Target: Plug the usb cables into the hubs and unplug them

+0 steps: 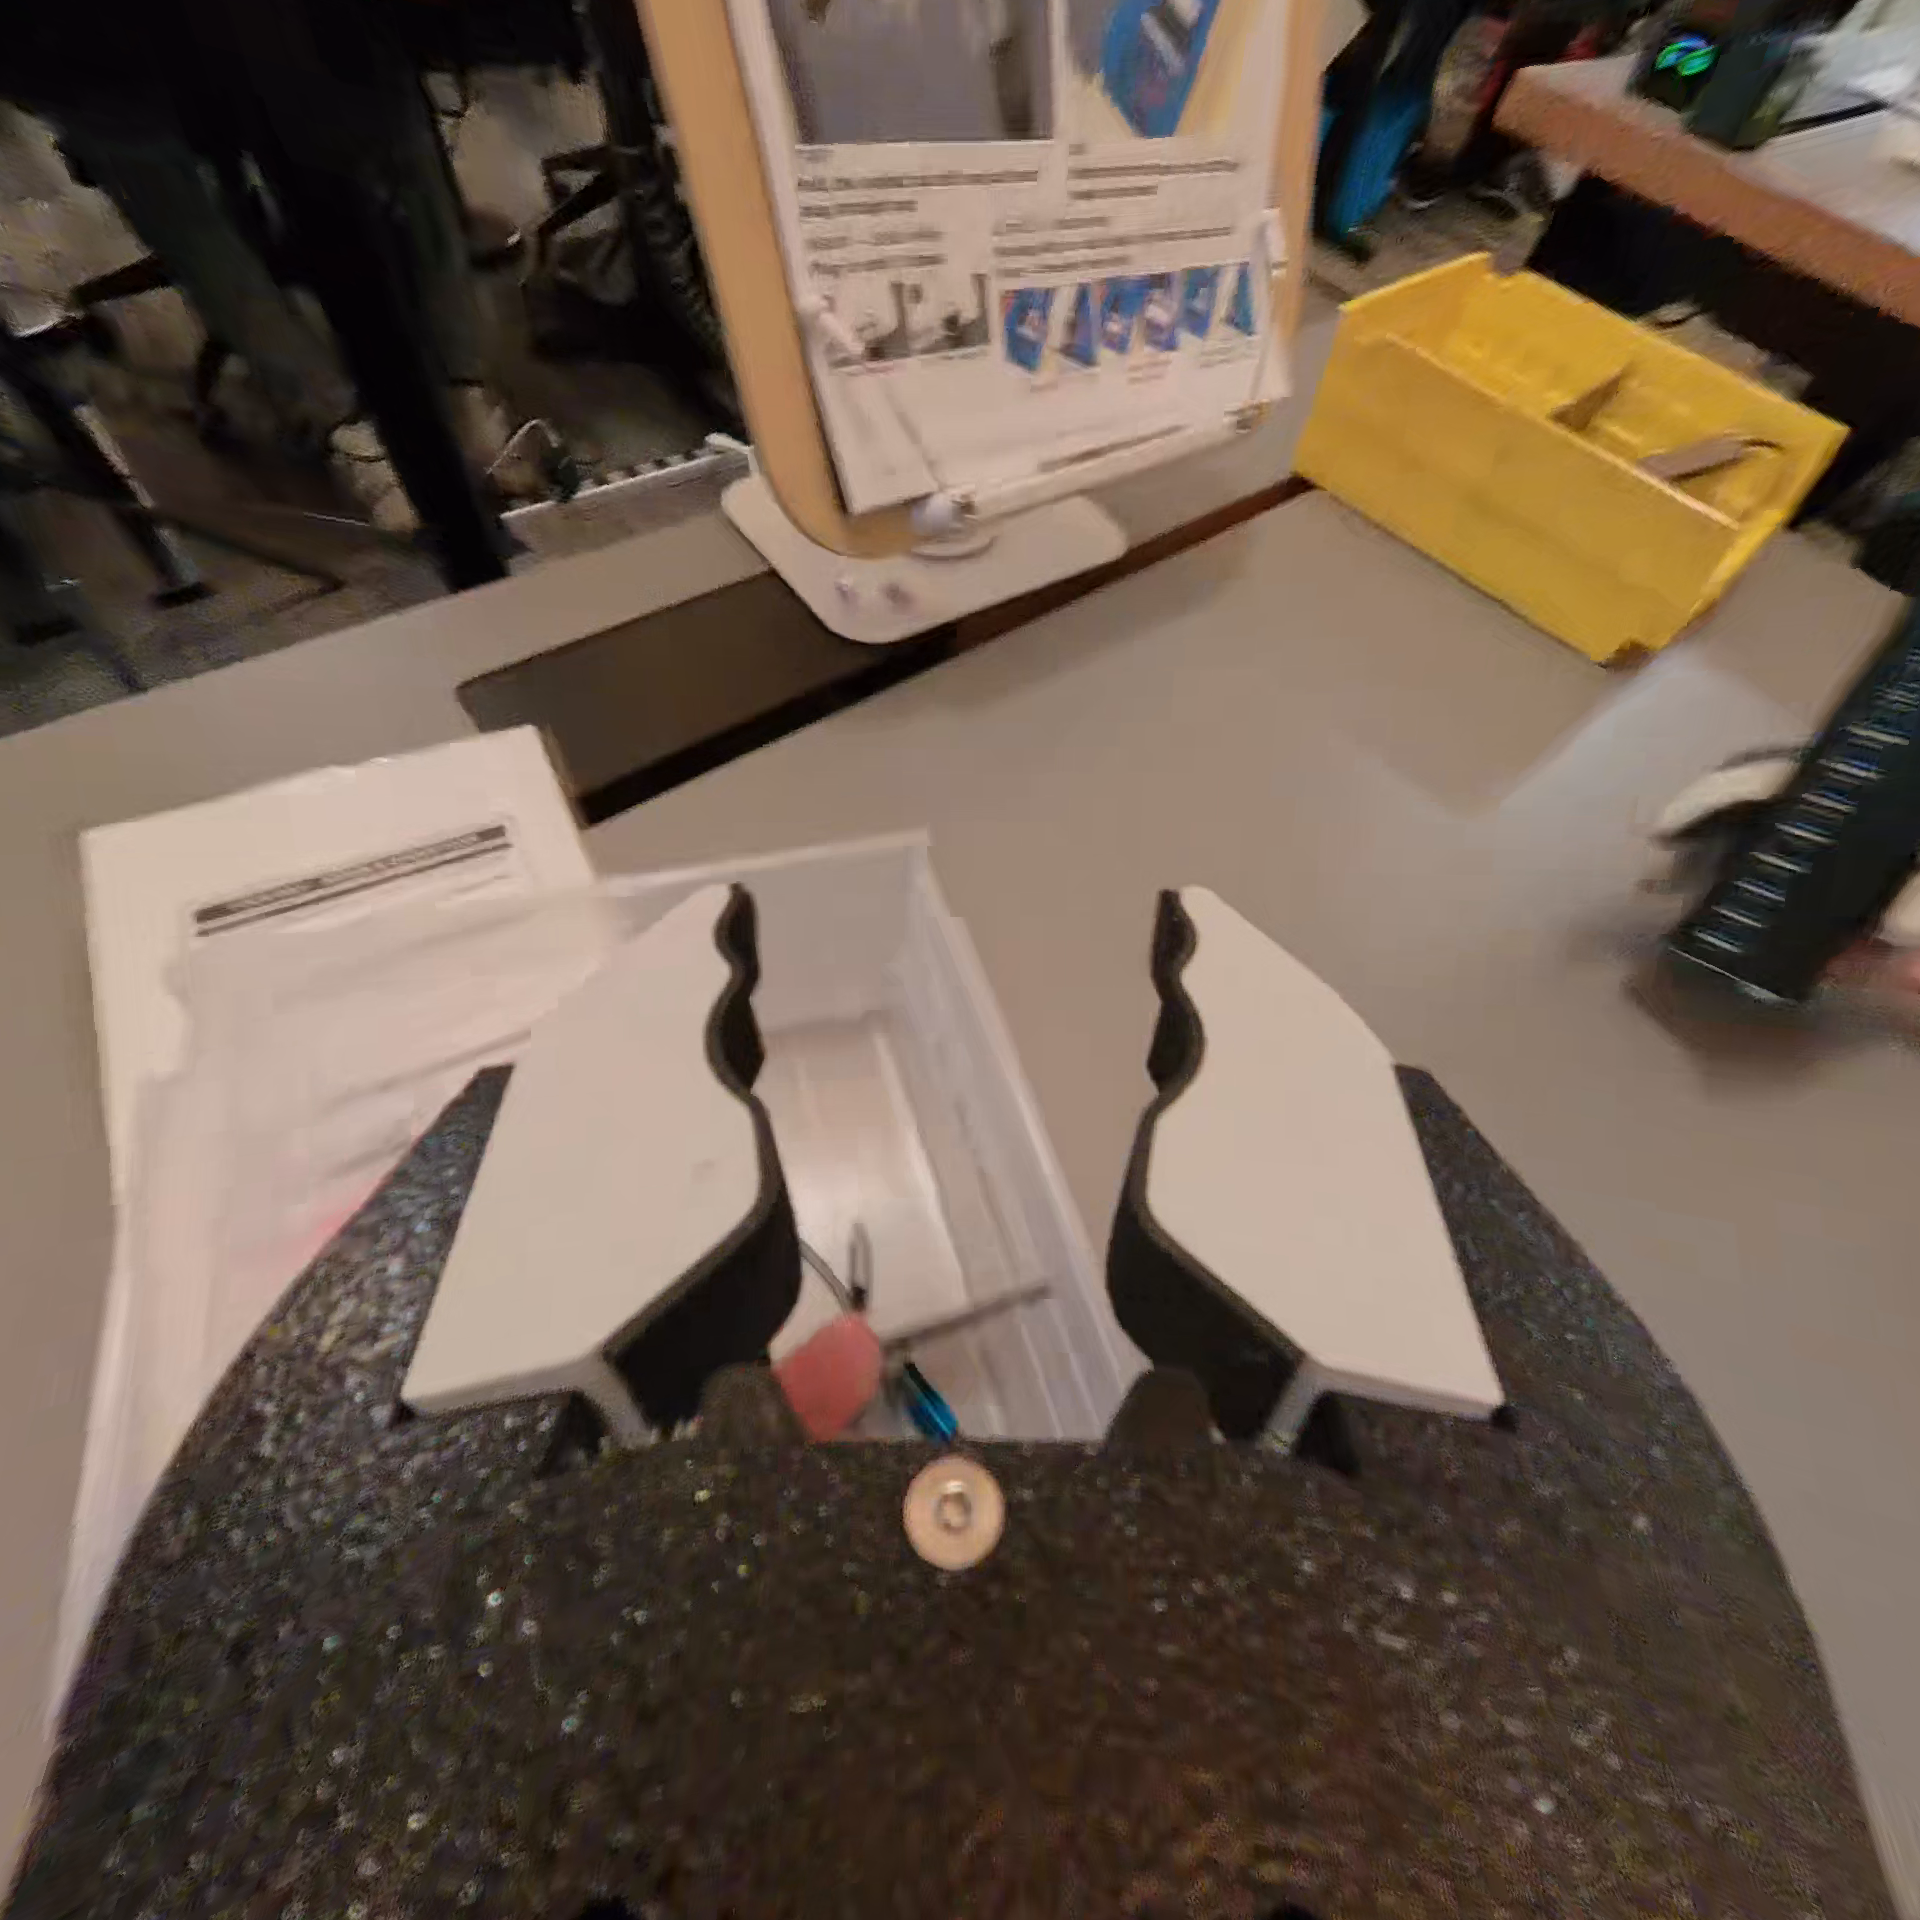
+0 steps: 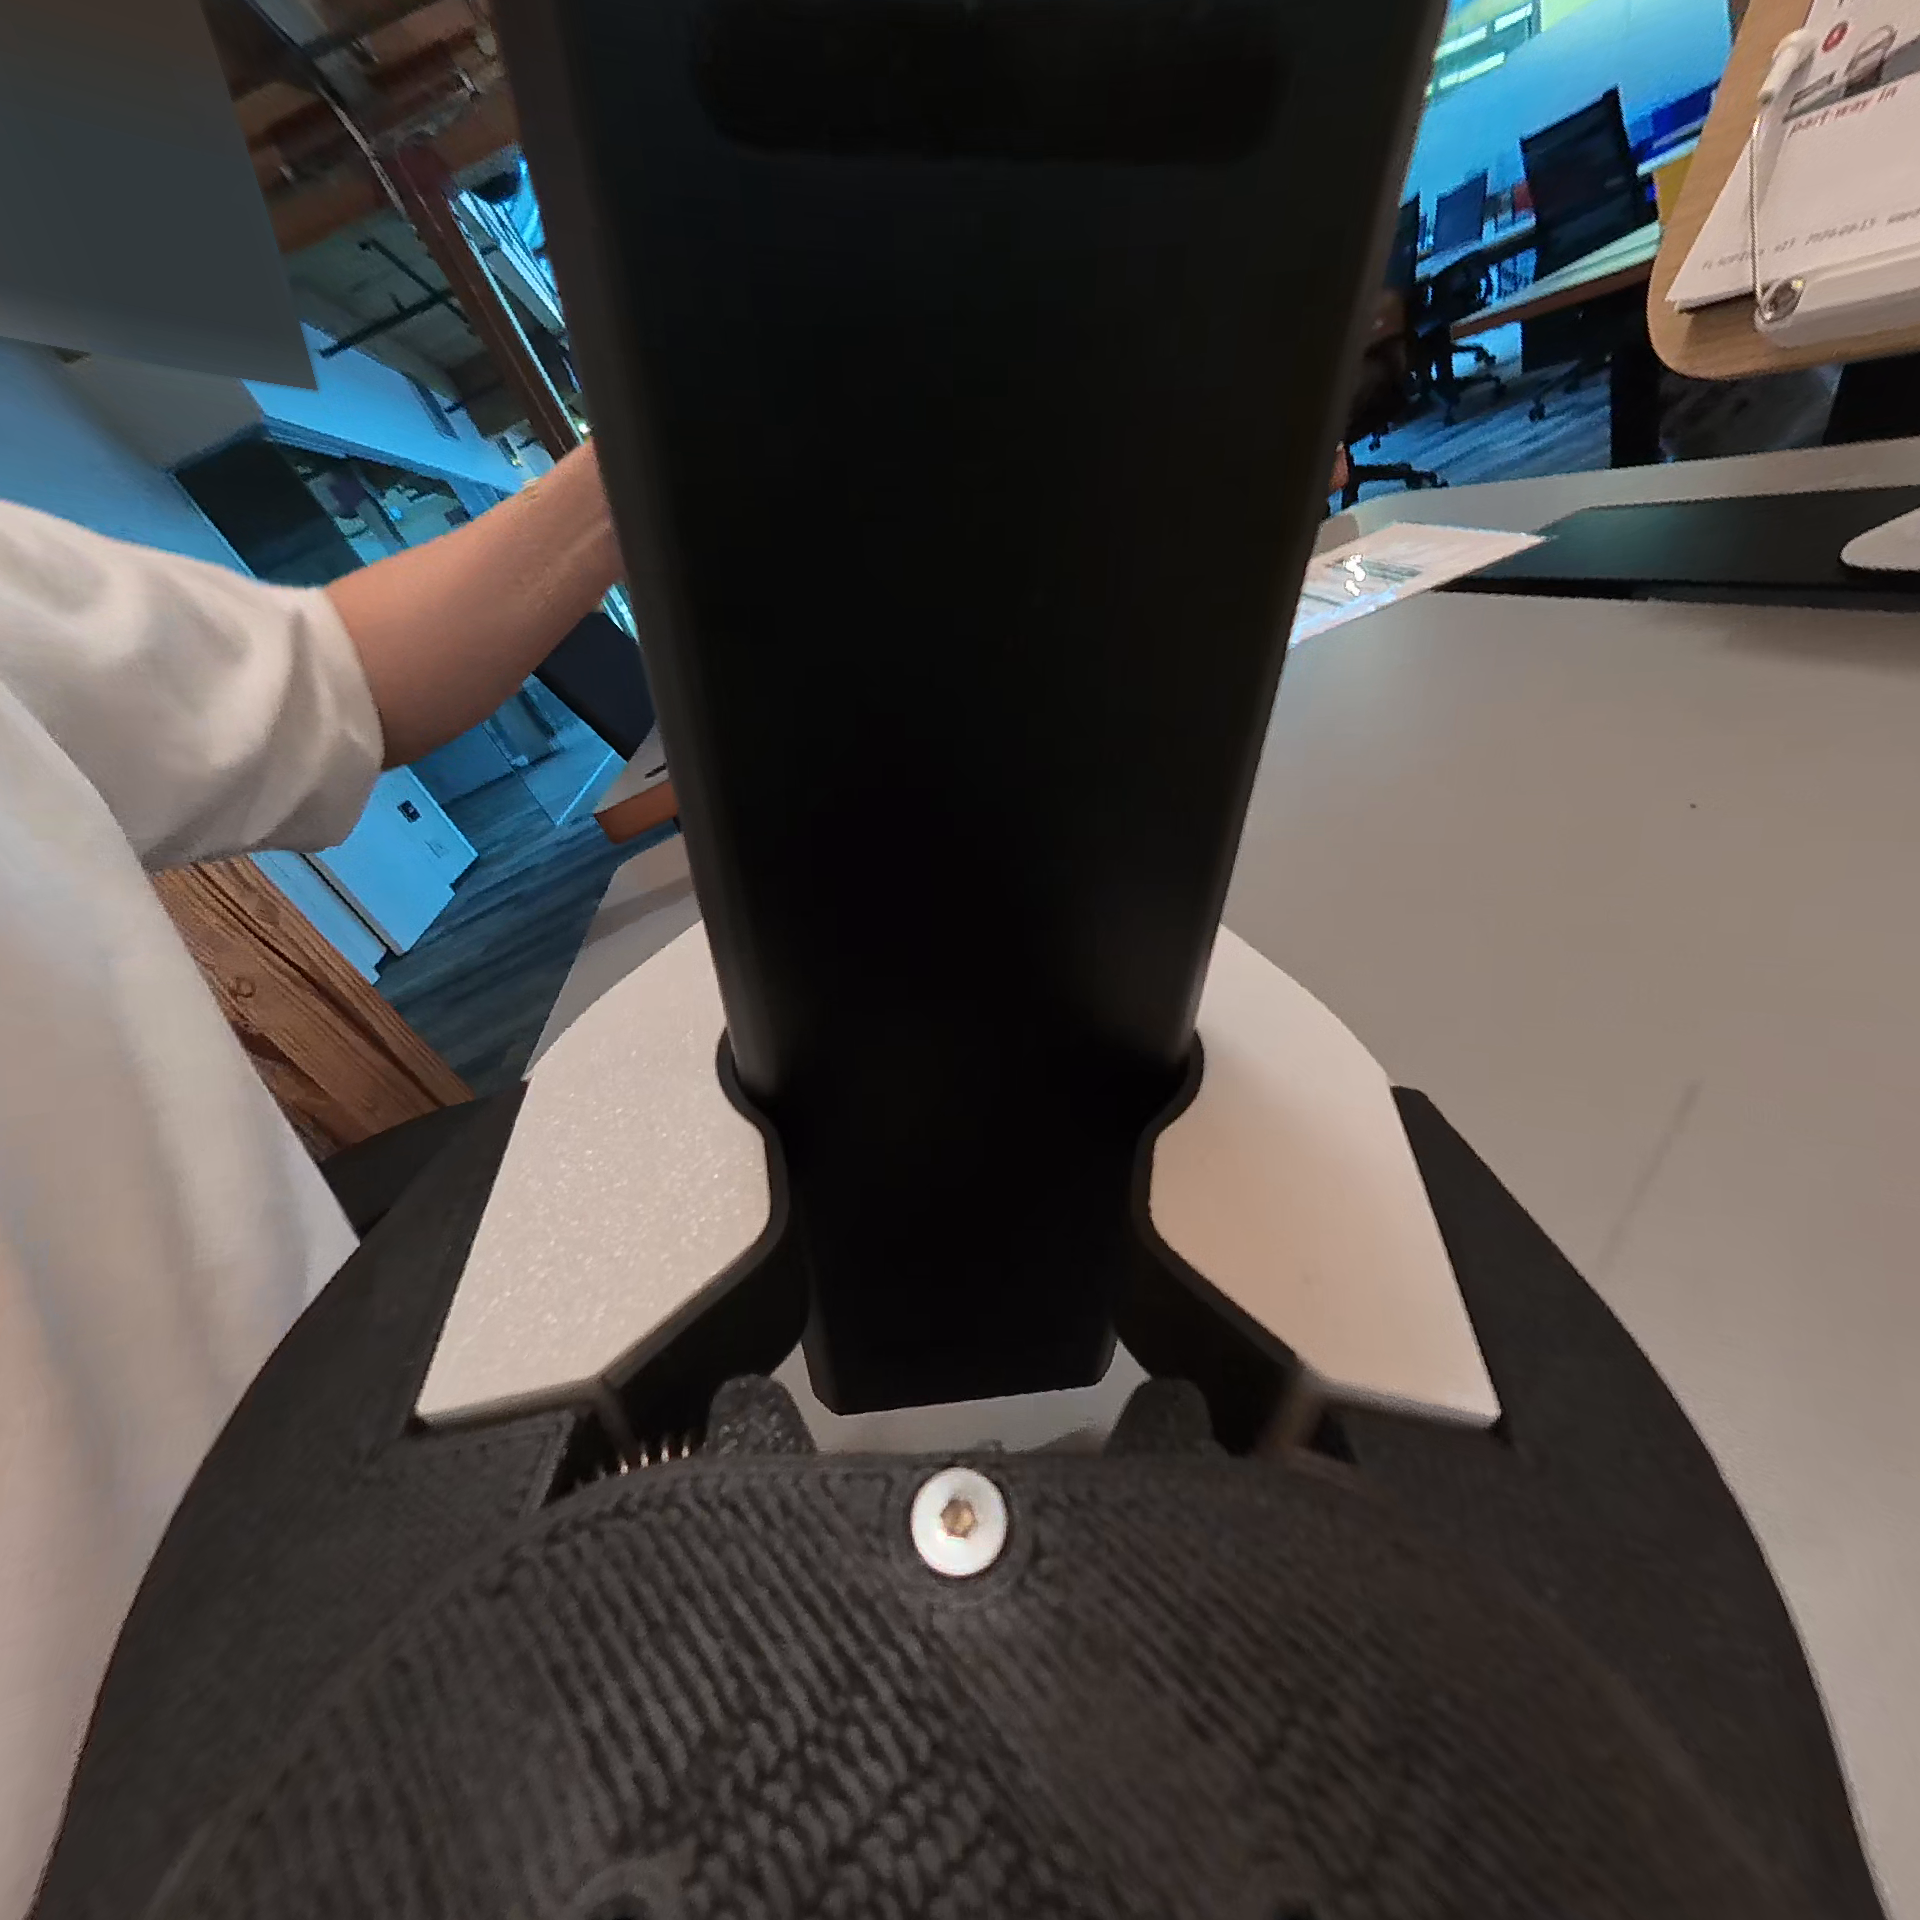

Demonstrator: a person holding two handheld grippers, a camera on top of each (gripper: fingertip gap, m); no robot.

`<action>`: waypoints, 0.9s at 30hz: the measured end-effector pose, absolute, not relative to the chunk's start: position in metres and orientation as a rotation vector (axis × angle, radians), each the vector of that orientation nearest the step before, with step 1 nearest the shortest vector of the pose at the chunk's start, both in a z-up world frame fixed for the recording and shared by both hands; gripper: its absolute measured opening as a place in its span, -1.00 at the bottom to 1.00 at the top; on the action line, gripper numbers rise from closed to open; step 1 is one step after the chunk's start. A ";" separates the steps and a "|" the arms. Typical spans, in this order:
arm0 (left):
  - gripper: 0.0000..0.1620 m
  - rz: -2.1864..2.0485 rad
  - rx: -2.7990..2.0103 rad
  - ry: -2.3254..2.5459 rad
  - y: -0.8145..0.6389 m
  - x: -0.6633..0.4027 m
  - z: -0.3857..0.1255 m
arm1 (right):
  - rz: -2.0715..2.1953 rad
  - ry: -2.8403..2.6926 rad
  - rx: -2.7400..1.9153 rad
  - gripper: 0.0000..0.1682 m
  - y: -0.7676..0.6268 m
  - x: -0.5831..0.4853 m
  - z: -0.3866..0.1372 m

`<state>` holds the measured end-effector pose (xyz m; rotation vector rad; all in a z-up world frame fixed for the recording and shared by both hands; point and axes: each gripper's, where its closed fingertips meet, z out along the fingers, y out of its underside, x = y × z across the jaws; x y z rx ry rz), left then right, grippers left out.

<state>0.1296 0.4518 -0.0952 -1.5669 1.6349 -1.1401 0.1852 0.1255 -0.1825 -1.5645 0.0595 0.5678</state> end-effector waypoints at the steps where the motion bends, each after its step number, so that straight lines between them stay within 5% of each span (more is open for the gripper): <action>1: -0.07 -1.114 -1.572 1.637 0.459 0.143 -0.098 | 0.566 0.057 -1.555 -0.13 0.124 0.185 -0.181; 4: -0.08 -0.993 -1.640 1.759 0.473 0.169 -0.137 | 0.566 0.052 -1.529 -0.13 0.122 0.186 -0.178; 7: -0.46 -0.896 -1.838 1.671 0.492 0.182 -0.166 | 0.574 0.042 -1.519 -0.13 0.120 0.185 -0.177; 12: -0.37 -1.070 -1.919 1.453 0.507 0.189 -0.153 | 0.584 0.023 -1.493 -0.13 0.117 0.183 -0.174; 17: -0.17 -0.520 -1.749 2.317 0.500 0.123 -0.180 | 0.610 0.018 -1.452 -0.13 0.113 0.184 -0.169; 19: -0.46 -0.291 -1.754 2.383 0.509 0.116 -0.190 | 0.603 0.021 -1.442 -0.13 0.112 0.185 -0.168; 22: -0.58 -0.056 -1.678 2.540 0.513 0.111 -0.202 | 0.587 0.004 -1.433 -0.13 0.110 0.183 -0.167; 23: -1.00 0.030 -1.673 2.586 0.516 0.109 -0.207 | 0.580 -0.003 -1.430 -0.13 0.109 0.182 -0.166; 27: -1.00 0.046 -1.694 2.955 0.498 0.087 -0.224 | 0.546 -0.011 -1.412 -0.13 0.107 0.182 -0.164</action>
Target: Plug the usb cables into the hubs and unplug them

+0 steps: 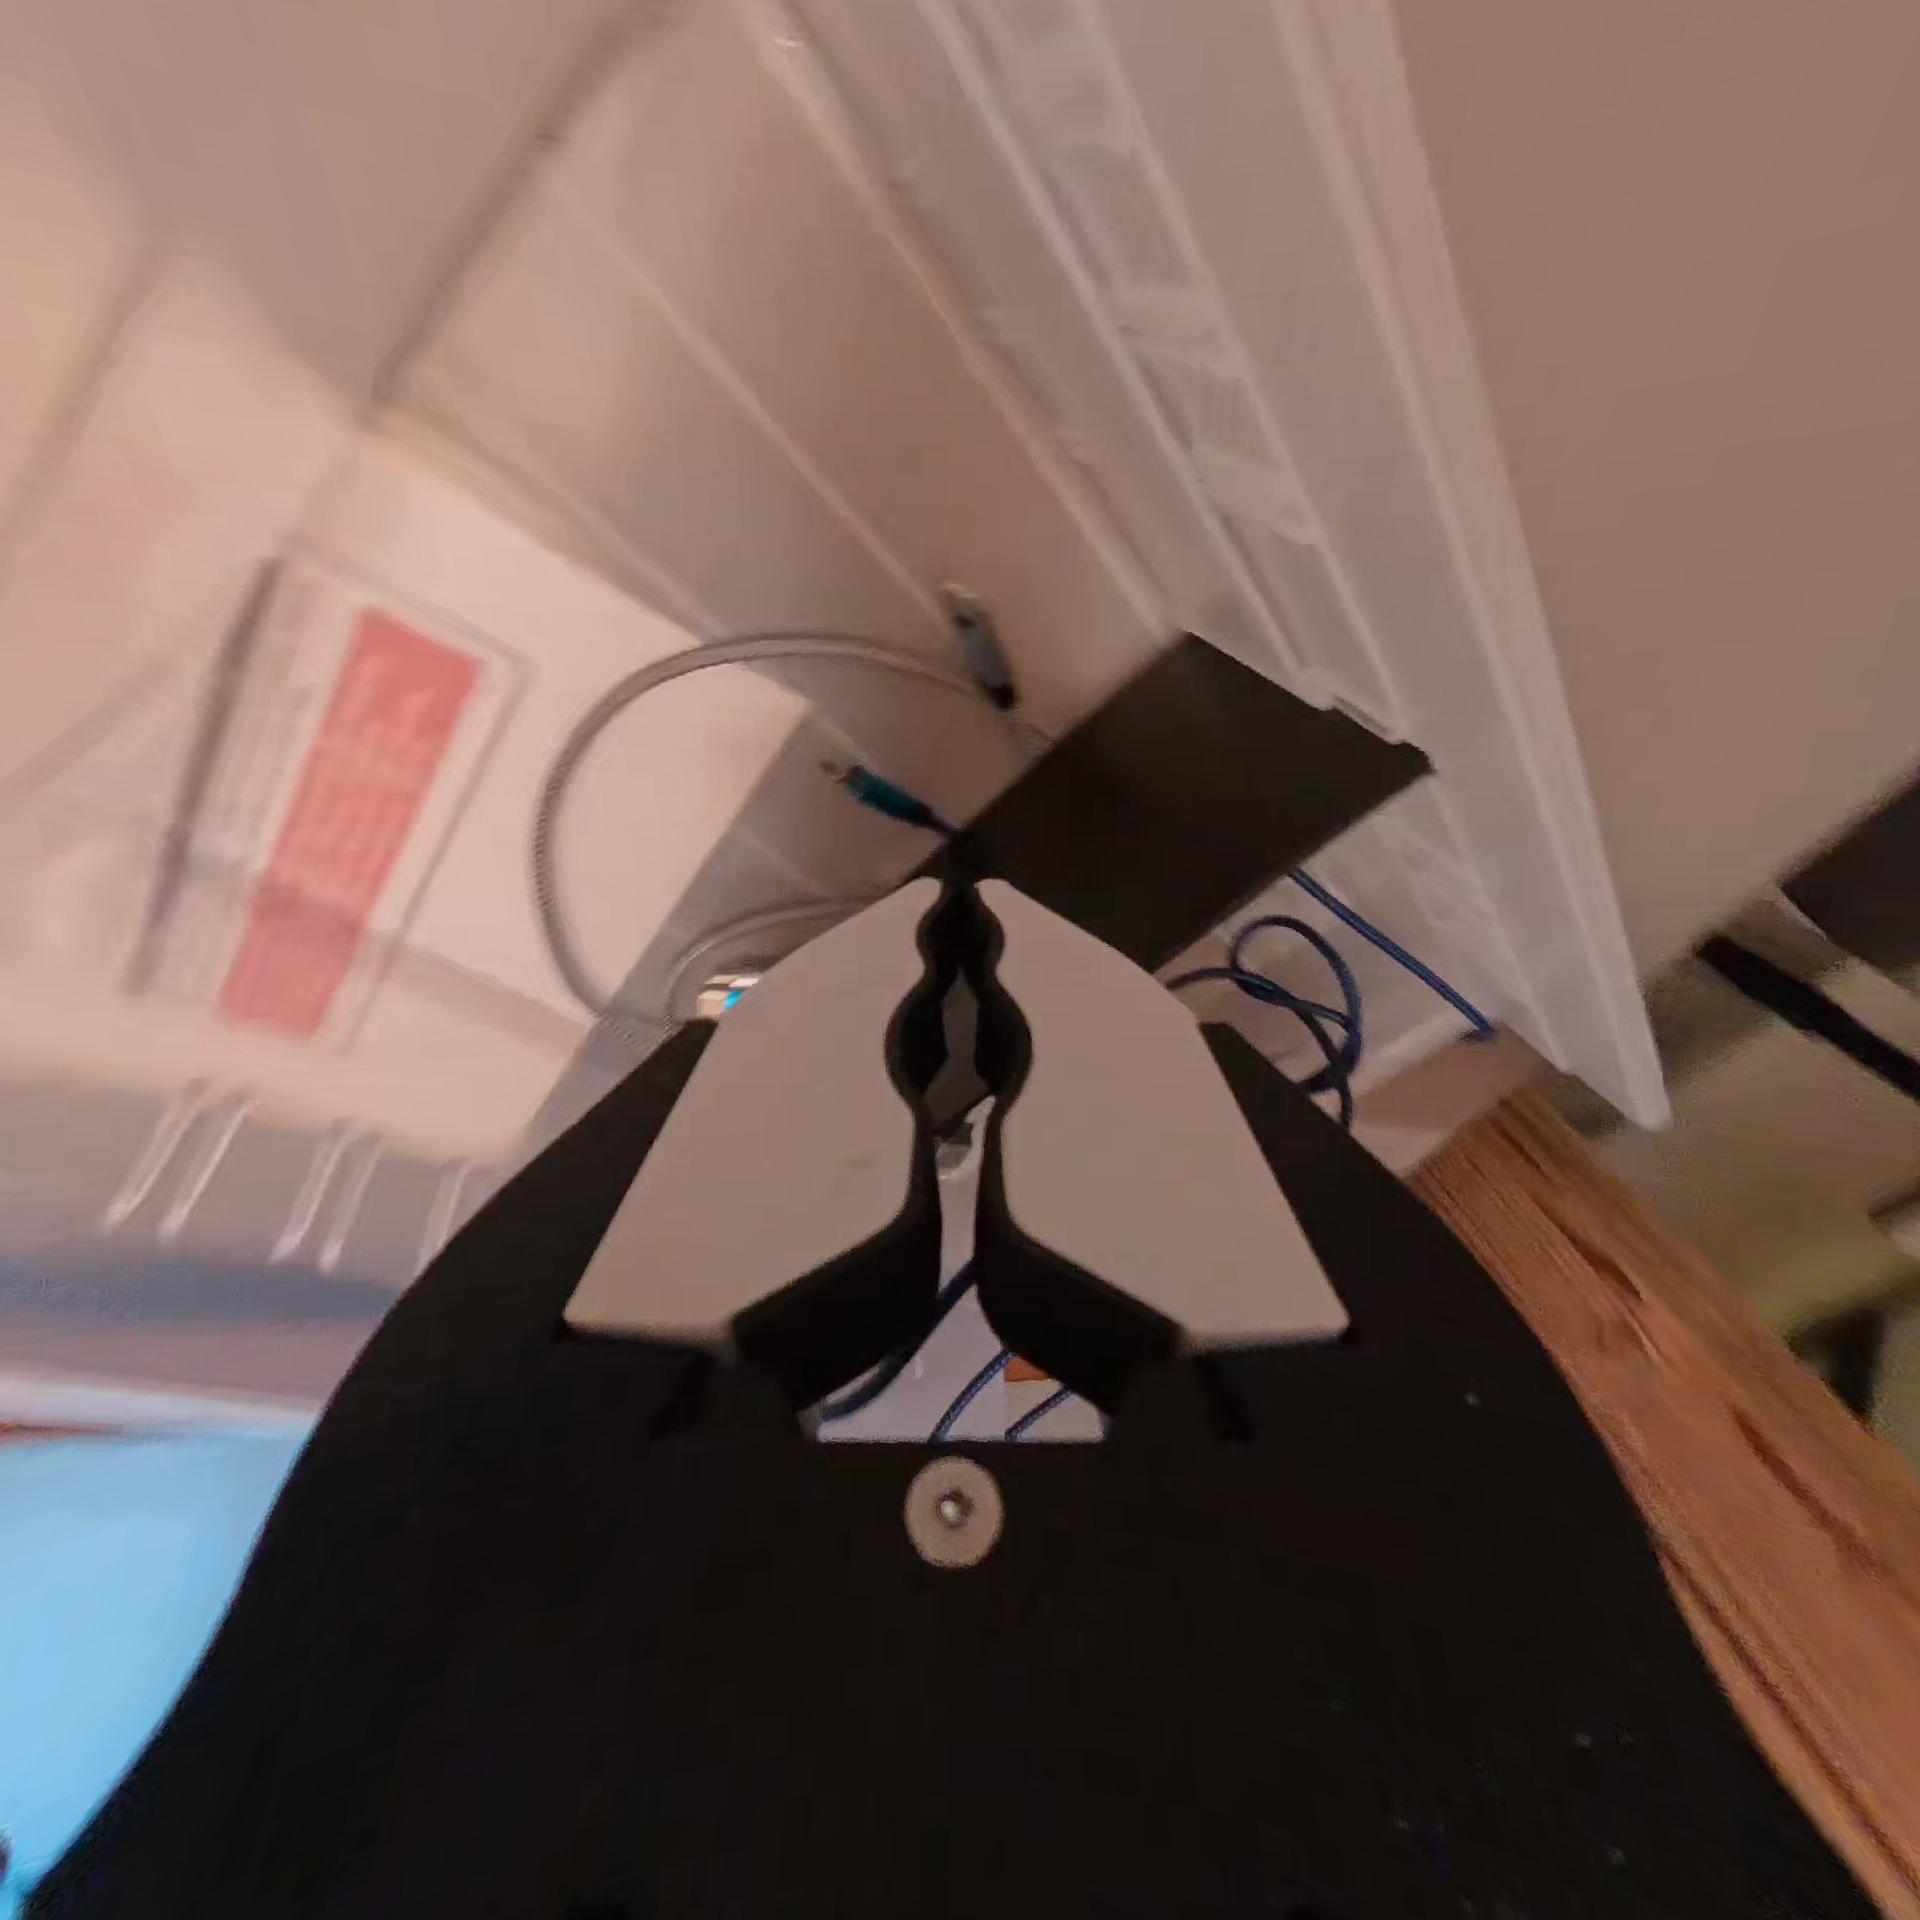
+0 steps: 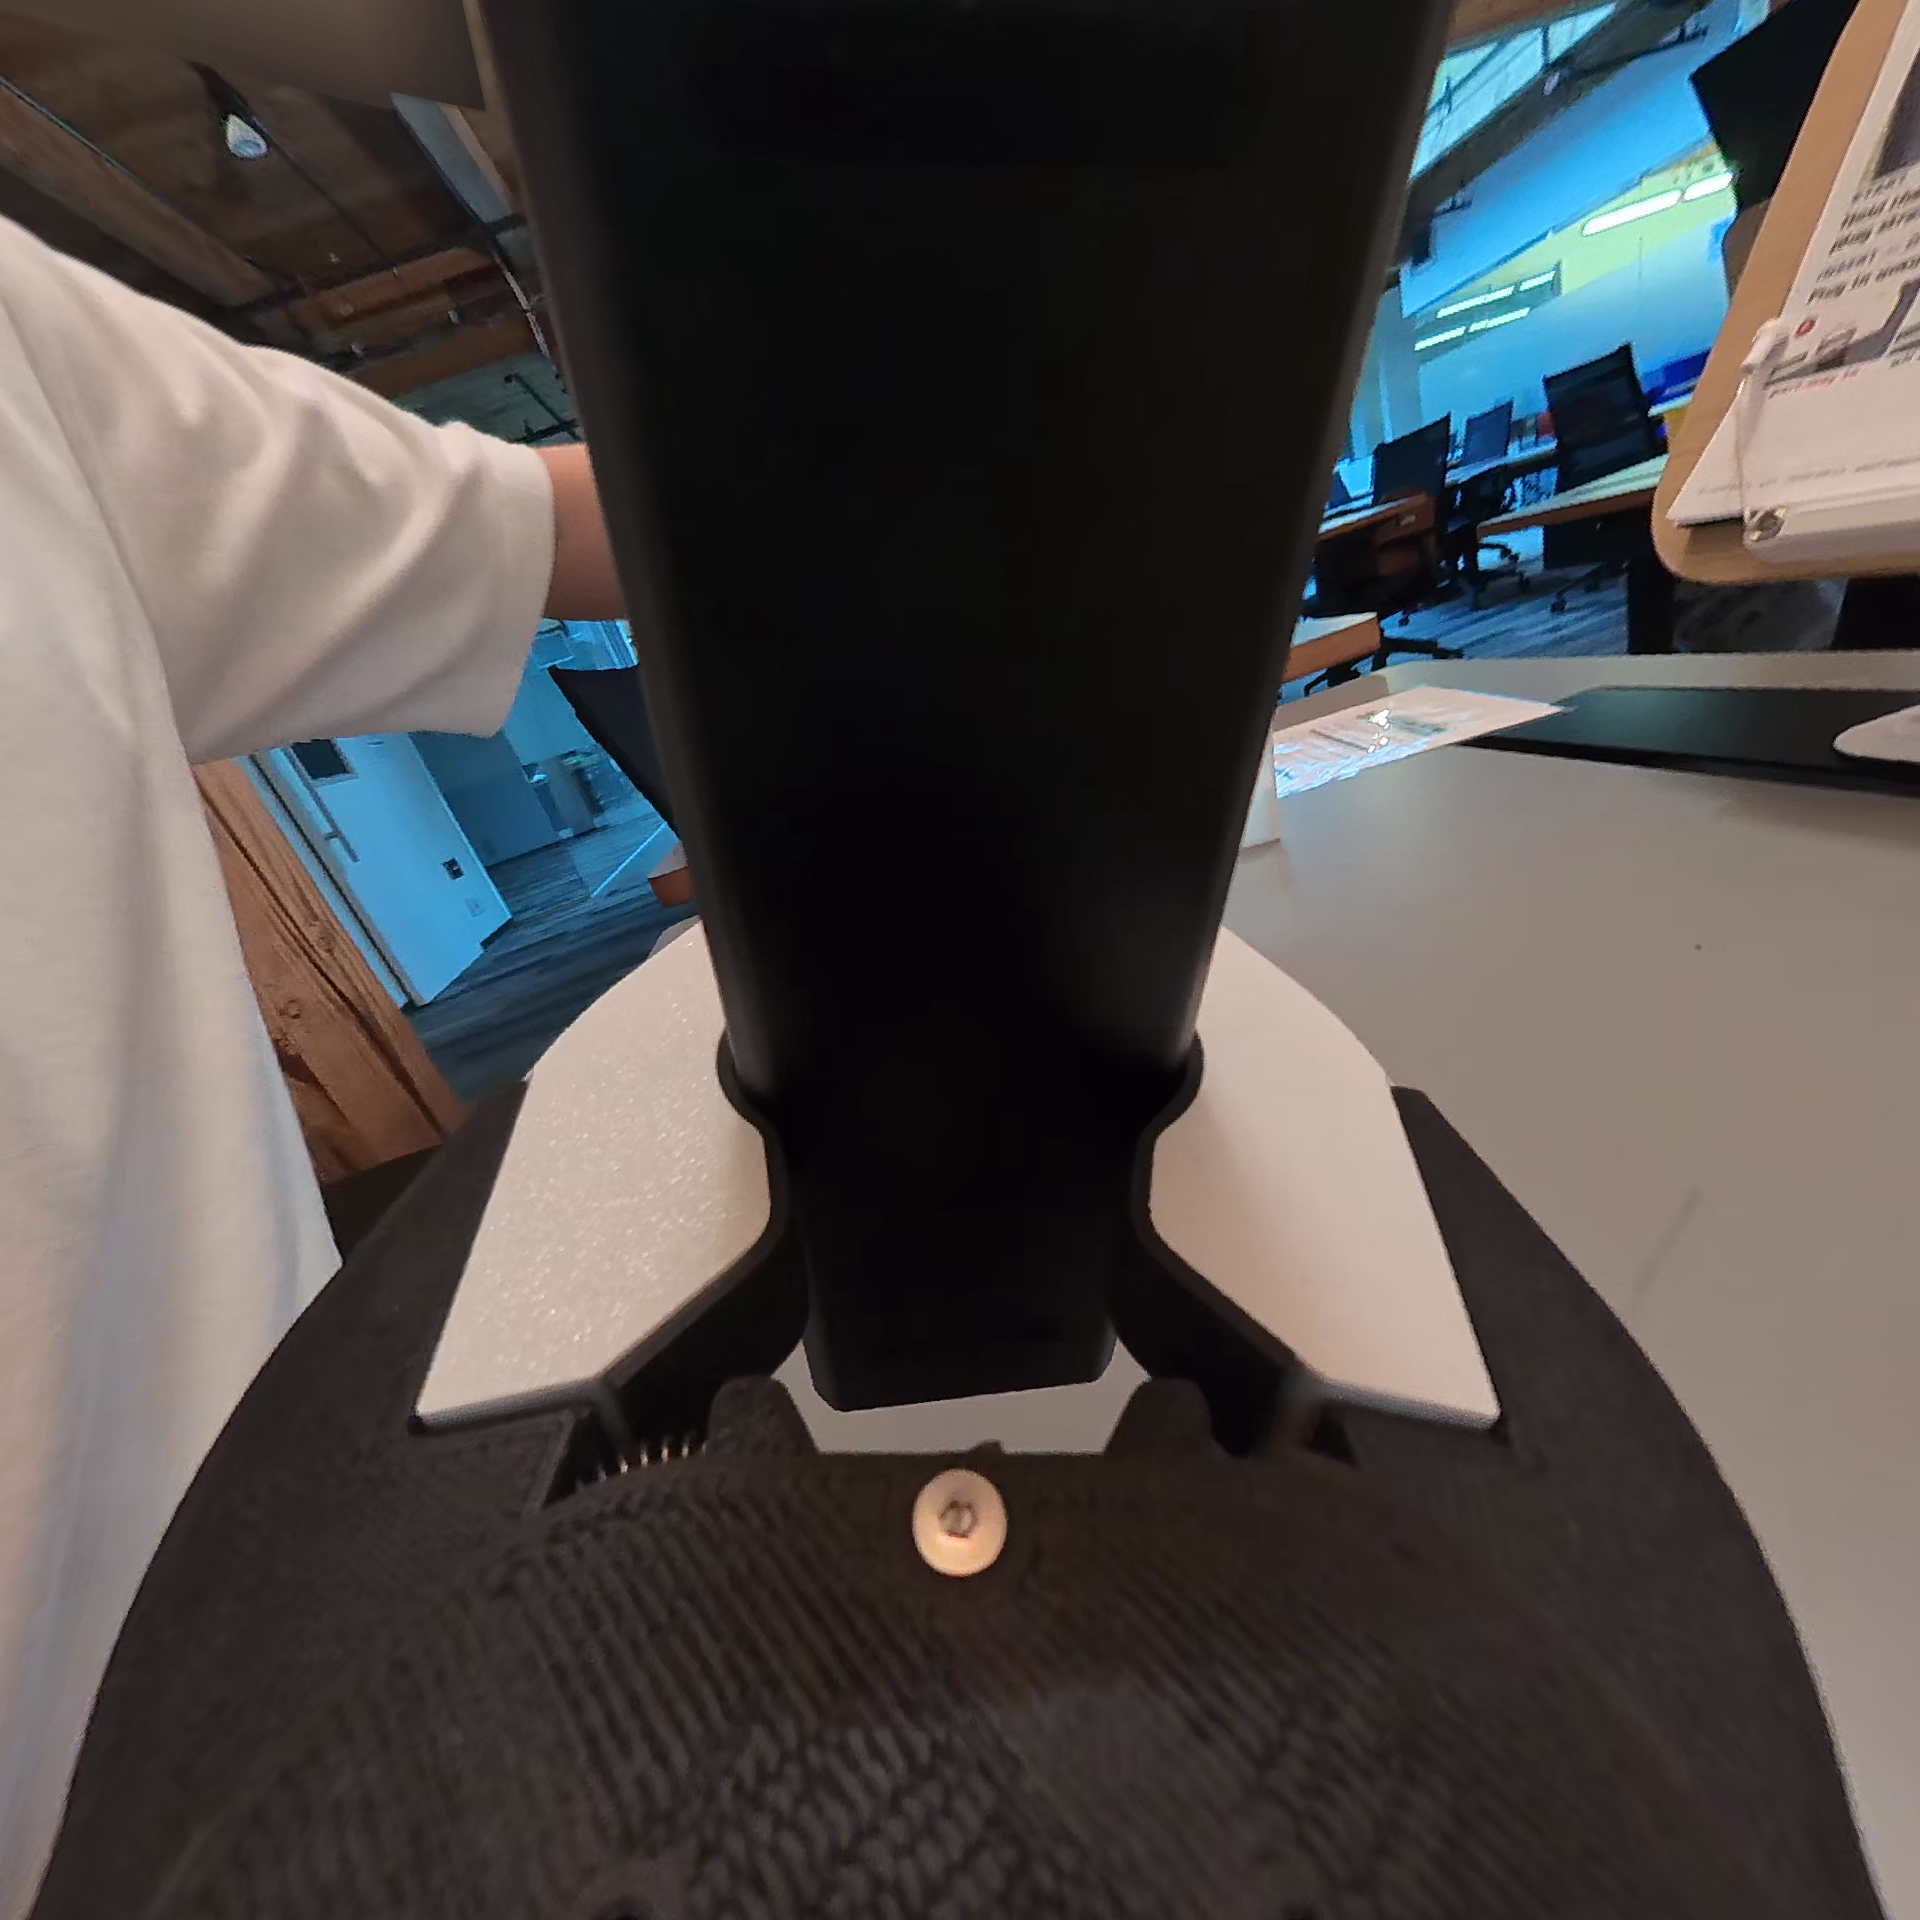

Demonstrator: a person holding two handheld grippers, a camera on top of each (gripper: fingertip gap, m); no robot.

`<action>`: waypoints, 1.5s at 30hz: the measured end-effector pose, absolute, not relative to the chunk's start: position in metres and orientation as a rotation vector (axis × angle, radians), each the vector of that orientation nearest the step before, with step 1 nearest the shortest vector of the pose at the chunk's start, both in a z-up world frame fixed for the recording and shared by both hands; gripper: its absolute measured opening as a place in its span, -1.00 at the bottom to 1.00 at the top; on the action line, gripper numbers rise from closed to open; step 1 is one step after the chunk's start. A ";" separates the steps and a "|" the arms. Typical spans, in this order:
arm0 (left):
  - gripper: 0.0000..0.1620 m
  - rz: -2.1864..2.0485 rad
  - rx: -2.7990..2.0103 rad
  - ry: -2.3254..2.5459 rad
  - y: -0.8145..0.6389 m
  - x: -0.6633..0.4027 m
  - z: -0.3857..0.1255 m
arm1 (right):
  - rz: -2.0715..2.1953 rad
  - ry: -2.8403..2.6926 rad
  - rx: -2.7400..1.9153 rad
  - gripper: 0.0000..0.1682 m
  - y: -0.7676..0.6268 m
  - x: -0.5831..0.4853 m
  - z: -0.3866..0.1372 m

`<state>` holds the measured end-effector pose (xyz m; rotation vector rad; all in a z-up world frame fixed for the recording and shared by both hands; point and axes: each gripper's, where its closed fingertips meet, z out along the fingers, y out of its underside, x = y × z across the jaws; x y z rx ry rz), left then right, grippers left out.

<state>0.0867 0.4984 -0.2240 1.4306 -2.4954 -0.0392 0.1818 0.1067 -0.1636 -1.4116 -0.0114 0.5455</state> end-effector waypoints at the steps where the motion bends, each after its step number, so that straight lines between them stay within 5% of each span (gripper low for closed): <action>1: -1.00 -0.002 1.353 -2.470 0.494 0.083 -0.228 | 0.540 -0.014 -1.407 -0.13 0.106 0.182 -0.163; 17: -1.00 -0.125 0.617 -2.751 0.510 0.077 -0.286 | 0.599 0.065 -1.368 -0.13 0.105 0.194 -0.162; 25: -1.00 -0.094 0.641 -2.877 0.521 0.087 -0.263 | 0.573 0.013 -1.426 -0.13 0.110 0.184 -0.166; 31: -1.00 0.933 1.070 -2.901 0.454 0.116 -0.190 | 0.573 0.024 -1.427 -0.13 0.110 0.185 -0.166; 34: -0.58 1.023 1.179 -2.917 0.459 0.111 -0.192 | 0.574 0.023 -1.424 -0.13 0.110 0.185 -0.166; 38: -0.77 0.922 1.098 -3.185 0.483 0.104 -0.218 | 0.564 0.006 -1.435 -0.13 0.111 0.183 -0.167; 39: -0.75 0.920 1.099 -3.208 0.488 0.103 -0.219 | 0.560 -0.001 -1.437 -0.13 0.111 0.181 -0.167; 40: -0.53 0.907 1.160 -3.229 0.495 0.106 -0.218 | 0.556 -0.006 -1.440 -0.13 0.111 0.181 -0.167; 45: -0.42 1.002 1.248 -3.181 0.503 0.106 -0.217 | 0.541 -0.022 -1.447 -0.13 0.111 0.178 -0.167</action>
